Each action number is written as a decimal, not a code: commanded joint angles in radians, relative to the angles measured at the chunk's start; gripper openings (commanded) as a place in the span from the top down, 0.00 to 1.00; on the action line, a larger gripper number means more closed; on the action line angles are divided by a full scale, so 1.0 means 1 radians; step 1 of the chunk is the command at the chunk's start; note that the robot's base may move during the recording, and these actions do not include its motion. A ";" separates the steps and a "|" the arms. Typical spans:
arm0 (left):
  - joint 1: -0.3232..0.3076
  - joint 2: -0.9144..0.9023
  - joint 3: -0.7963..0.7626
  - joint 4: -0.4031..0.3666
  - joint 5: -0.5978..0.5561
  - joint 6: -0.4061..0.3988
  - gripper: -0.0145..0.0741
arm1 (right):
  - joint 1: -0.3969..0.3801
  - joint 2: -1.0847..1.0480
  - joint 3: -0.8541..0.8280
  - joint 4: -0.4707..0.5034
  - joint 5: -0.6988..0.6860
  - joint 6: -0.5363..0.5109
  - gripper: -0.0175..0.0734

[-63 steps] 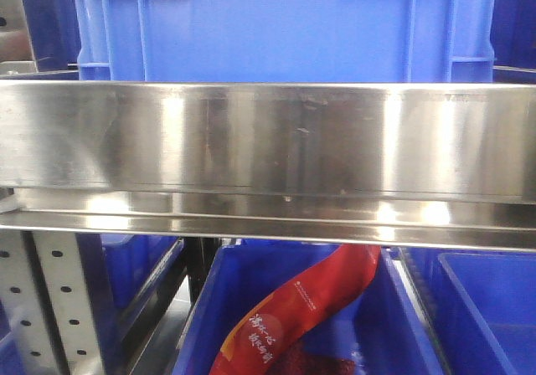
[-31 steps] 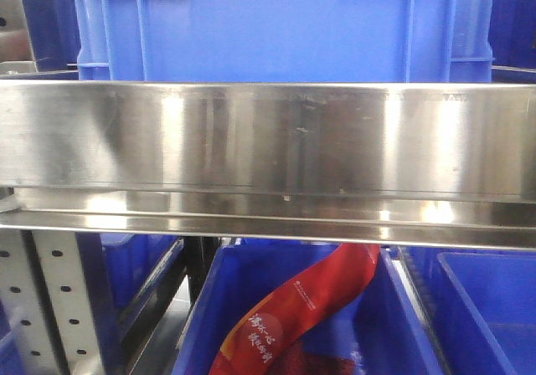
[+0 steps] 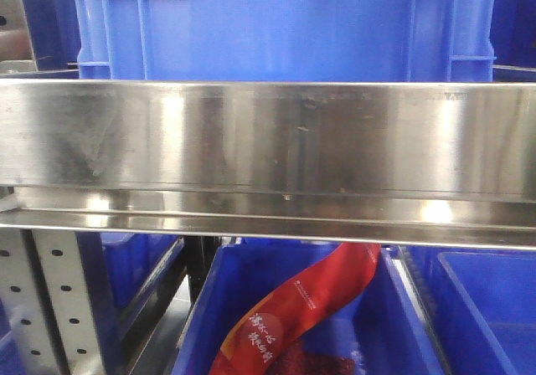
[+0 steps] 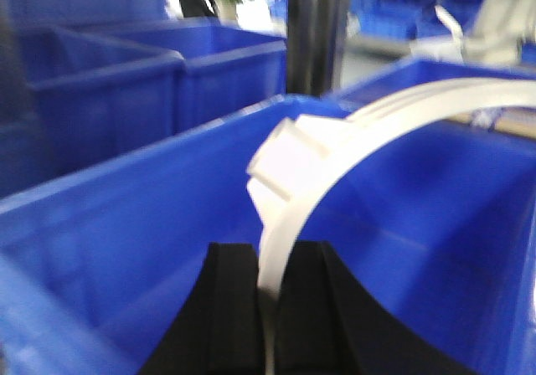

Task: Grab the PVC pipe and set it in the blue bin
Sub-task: 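Lower both grippers into the blue bins and open to release arcs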

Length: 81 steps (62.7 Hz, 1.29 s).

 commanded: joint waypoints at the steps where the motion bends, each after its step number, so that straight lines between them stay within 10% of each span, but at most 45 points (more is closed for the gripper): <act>1: -0.029 0.100 -0.100 0.026 -0.011 0.004 0.96 | 0.003 0.083 -0.114 -0.002 0.121 -0.011 0.99; 33: -0.023 0.490 -0.446 0.026 0.083 0.001 0.96 | 0.003 0.292 -0.362 0.013 0.340 -0.009 0.98; 54: -0.012 0.489 -0.446 0.026 0.100 0.001 0.48 | 0.003 0.292 -0.362 0.021 0.338 -0.009 0.46; 69: -0.012 0.485 -0.446 0.023 0.108 0.001 0.51 | 0.003 0.287 -0.362 0.021 0.338 -0.009 0.57; 81: -0.014 0.448 -0.447 0.001 0.133 0.001 0.89 | 0.003 0.263 -0.366 0.023 0.310 -0.009 0.93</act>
